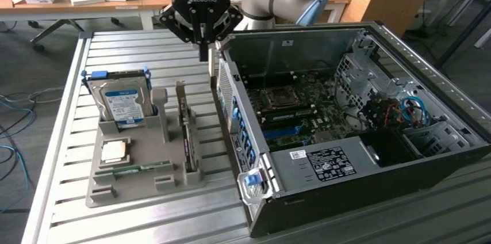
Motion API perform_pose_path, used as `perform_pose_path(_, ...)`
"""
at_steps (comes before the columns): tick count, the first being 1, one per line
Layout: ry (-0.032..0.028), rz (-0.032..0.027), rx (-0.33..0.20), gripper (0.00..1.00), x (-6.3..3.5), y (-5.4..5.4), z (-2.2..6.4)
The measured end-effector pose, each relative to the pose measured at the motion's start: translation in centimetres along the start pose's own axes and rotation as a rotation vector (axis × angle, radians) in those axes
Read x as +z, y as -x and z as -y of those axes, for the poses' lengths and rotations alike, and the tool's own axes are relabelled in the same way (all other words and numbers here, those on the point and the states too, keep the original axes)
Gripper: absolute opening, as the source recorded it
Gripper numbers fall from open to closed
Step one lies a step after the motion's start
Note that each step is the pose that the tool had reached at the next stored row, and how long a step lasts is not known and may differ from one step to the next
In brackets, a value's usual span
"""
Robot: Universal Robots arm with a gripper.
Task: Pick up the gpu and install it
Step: 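Reach for the gpu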
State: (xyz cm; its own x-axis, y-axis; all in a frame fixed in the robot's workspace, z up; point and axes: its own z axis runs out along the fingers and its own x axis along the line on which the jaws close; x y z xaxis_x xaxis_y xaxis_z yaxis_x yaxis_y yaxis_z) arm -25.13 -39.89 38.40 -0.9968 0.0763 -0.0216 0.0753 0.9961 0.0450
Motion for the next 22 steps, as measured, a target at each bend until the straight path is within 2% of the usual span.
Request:
perform_pose_path(7,-0.0005,-0.0056,0.001,0.11,0.28,-1.6,0.14)
perform_pose_path(15,-0.0012,-0.0153,0.002,0.11,0.62,-3.3,0.28)
perform_pose_path(18,-0.0016,-0.0191,0.002,0.11,0.70,-3.6,0.30)
perform_pose_path(22,-0.0015,-0.0192,0.002,0.11,0.70,-3.6,0.31)
